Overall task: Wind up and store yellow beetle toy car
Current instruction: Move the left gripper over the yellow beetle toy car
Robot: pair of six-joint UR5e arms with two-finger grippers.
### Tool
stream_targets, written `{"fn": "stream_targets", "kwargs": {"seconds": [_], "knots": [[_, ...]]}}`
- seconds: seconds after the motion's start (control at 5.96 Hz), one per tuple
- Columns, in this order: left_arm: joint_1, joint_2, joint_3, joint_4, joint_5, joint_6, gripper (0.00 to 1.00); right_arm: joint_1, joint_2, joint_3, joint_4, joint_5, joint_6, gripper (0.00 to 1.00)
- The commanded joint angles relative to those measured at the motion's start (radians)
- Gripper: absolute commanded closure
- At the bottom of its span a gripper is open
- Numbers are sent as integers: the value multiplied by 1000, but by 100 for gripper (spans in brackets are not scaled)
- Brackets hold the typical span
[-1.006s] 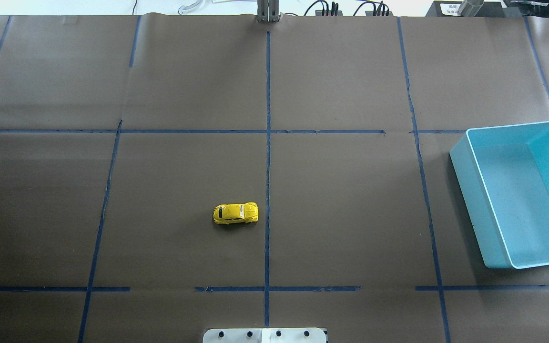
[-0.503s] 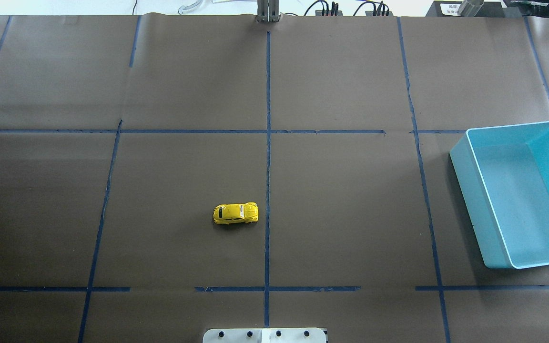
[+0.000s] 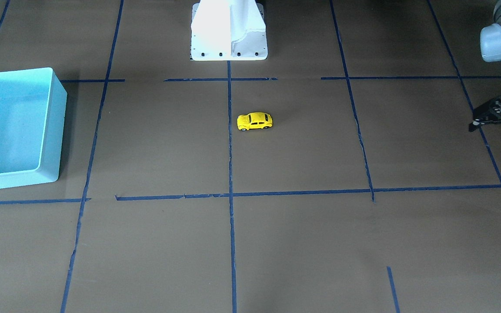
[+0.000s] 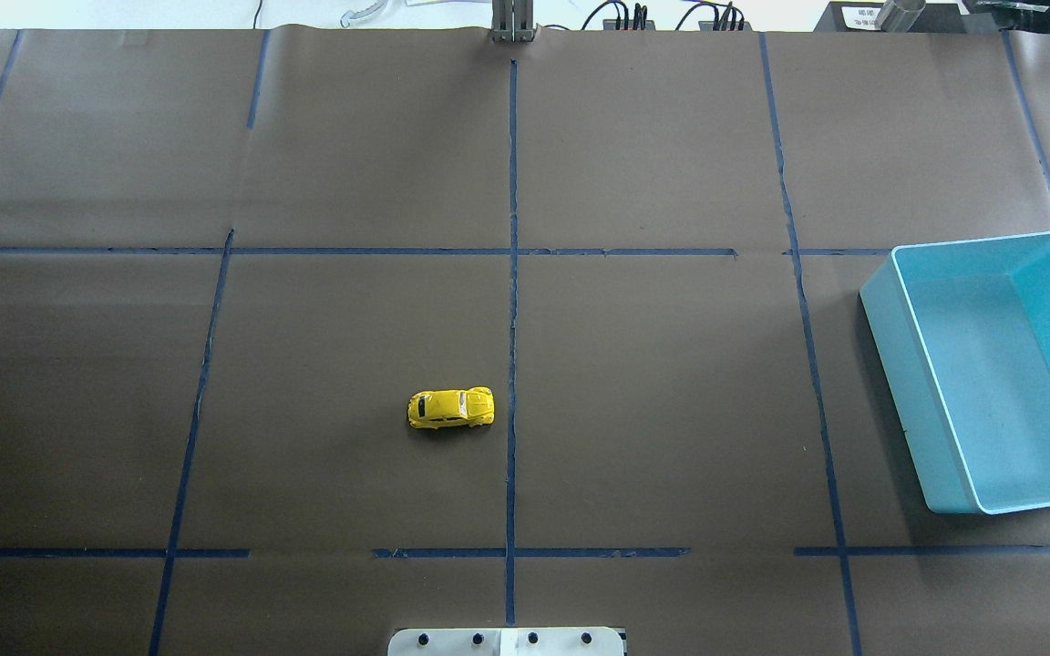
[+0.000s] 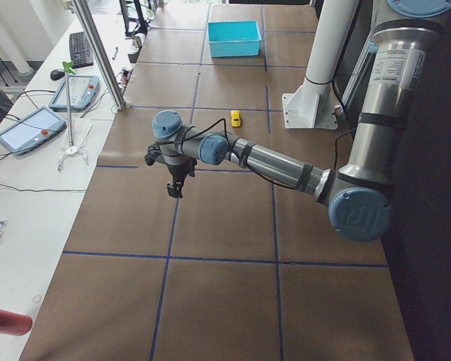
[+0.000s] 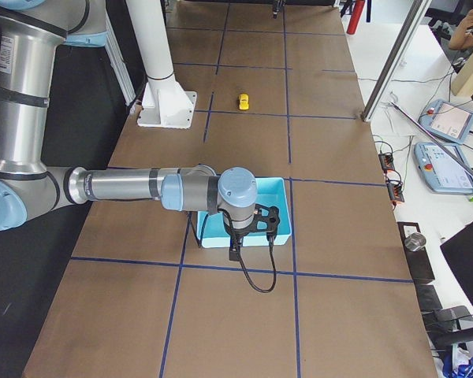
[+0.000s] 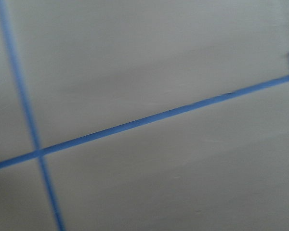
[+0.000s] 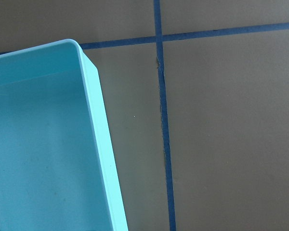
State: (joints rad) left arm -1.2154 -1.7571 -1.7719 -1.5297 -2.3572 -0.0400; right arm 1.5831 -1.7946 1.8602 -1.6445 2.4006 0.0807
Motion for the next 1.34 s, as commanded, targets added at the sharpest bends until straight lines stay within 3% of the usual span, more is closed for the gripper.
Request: {"fn": "stream_targets", "kwargs": {"seconds": [0.0,0.34,0.67,1.17], "knots": [[165,-121,-24,0,4,0,0,0,1,-57,2,-3,-2,0],[357,-239,-32,0,111,0,0,0,30,-30,2,-1,-2,0],[465,-310,-50,0,150,5,0,0,47,3,-3,2,-2,0],[635,-566,31,67,222,6,0,0,44,2,-3,2,-2,0]]}}
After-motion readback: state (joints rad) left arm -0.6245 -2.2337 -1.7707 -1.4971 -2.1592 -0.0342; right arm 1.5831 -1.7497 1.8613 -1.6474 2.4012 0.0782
